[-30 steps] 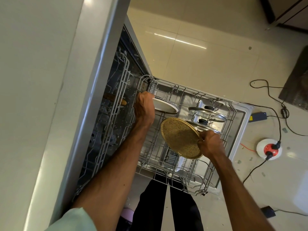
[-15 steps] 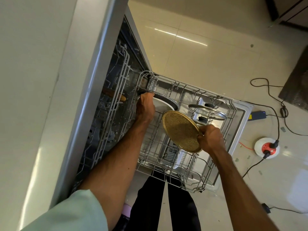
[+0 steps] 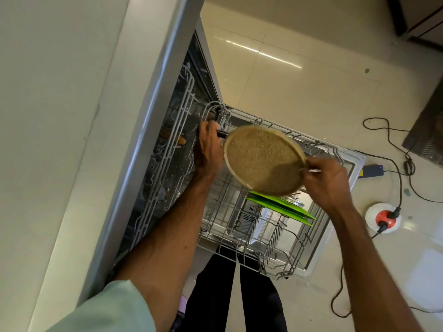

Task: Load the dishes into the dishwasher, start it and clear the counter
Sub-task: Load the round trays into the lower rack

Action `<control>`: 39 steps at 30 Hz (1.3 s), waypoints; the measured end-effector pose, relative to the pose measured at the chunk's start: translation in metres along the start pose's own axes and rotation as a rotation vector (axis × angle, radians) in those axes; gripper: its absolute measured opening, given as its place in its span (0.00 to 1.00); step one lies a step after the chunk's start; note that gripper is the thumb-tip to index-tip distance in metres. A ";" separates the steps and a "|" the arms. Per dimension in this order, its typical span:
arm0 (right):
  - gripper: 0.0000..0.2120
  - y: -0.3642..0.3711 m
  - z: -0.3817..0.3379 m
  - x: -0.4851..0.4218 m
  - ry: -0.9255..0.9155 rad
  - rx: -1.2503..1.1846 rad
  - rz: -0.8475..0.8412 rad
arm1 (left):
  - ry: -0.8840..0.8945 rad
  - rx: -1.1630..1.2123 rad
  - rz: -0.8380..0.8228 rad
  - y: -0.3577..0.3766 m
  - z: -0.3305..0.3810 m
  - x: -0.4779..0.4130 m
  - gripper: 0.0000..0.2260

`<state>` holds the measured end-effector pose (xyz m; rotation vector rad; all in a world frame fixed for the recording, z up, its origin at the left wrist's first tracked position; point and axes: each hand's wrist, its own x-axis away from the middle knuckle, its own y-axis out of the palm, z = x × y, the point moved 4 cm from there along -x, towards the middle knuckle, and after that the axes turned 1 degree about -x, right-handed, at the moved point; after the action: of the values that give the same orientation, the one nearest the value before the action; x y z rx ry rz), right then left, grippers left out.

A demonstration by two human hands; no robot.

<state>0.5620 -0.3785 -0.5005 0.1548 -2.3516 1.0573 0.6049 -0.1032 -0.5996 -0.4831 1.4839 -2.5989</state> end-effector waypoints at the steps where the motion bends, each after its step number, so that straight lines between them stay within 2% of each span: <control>1: 0.11 -0.008 -0.008 -0.005 -0.019 -0.030 0.045 | 0.016 -0.002 -0.009 0.002 -0.002 -0.002 0.19; 4: 0.08 -0.022 -0.029 -0.027 -0.061 -0.060 0.165 | 0.100 -0.110 -0.137 0.009 0.002 0.001 0.29; 6: 0.07 -0.020 -0.042 -0.046 -0.078 -0.090 0.211 | 0.104 -0.124 -0.167 0.008 0.007 0.010 0.28; 8: 0.08 -0.015 -0.055 -0.064 -0.098 -0.116 0.233 | 0.039 -0.089 -0.122 0.005 0.003 0.017 0.24; 11: 0.09 -0.007 -0.064 -0.087 -0.125 -0.121 0.186 | -0.021 -0.073 -0.107 0.001 -0.007 0.032 0.20; 14: 0.08 -0.010 -0.071 -0.100 -0.149 -0.166 0.170 | -0.007 -0.047 -0.092 -0.001 -0.012 0.042 0.22; 19: 0.12 -0.002 -0.082 -0.104 -0.186 -0.179 0.250 | -0.042 -0.046 -0.112 0.006 -0.012 0.037 0.26; 23: 0.15 0.039 -0.093 -0.109 -0.270 -0.007 0.125 | -0.072 -0.071 -0.123 0.008 -0.013 0.036 0.27; 27: 0.12 0.075 -0.094 -0.113 -0.357 0.209 -0.068 | -0.076 -0.038 -0.141 0.009 -0.014 0.041 0.30; 29: 0.13 0.086 -0.093 -0.114 -0.411 0.282 -0.111 | -0.079 -0.028 -0.140 0.008 -0.014 0.043 0.29; 33: 0.15 0.091 -0.083 -0.120 -0.392 0.287 -0.156 | -0.098 -0.003 -0.131 0.007 -0.014 0.045 0.29; 39: 0.13 0.094 -0.070 -0.123 -0.370 0.295 -0.208 | -0.099 0.008 -0.141 0.006 -0.012 0.046 0.29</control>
<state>0.6666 -0.2777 -0.5899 0.7466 -2.4093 1.3567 0.5571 -0.1078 -0.6009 -0.7289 1.4581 -2.6403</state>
